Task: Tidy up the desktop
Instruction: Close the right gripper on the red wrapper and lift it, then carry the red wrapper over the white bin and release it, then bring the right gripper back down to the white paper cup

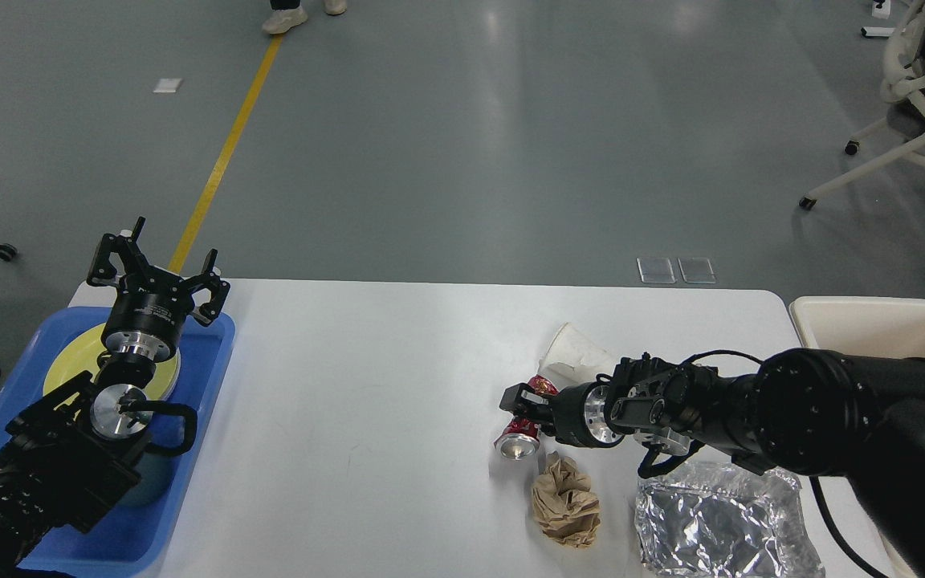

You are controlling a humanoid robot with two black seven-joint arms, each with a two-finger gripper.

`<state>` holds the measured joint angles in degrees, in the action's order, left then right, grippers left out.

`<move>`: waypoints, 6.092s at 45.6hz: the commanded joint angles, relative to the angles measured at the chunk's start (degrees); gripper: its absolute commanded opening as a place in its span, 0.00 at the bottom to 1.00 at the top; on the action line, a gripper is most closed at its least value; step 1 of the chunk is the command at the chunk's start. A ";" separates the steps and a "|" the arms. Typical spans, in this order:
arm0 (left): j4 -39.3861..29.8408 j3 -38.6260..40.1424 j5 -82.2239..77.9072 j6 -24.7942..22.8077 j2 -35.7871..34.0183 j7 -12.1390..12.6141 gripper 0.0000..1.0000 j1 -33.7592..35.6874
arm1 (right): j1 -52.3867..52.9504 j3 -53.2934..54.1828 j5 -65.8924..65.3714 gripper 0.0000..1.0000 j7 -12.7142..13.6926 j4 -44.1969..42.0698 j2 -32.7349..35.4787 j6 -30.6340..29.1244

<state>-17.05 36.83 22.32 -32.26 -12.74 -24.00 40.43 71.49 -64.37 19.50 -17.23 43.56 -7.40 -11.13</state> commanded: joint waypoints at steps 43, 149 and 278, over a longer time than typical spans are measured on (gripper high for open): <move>0.00 0.00 0.00 0.00 -0.01 0.00 0.97 0.00 | 50.77 -19.65 -22.83 0.00 0.10 13.31 34.11 -39.67; 0.00 0.00 0.00 0.00 0.08 0.00 0.97 0.00 | -15.68 23.42 -27.32 0.97 -0.34 -18.60 51.52 4.01; 0.00 0.00 0.00 0.00 -0.01 0.00 0.97 0.00 | 12.01 -1.72 -65.64 1.00 -0.52 -9.45 -4.02 -10.14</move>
<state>-17.05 36.82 22.33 -32.26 -12.73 -24.00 40.43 84.69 -66.09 -46.35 -17.63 36.93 -11.41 -22.34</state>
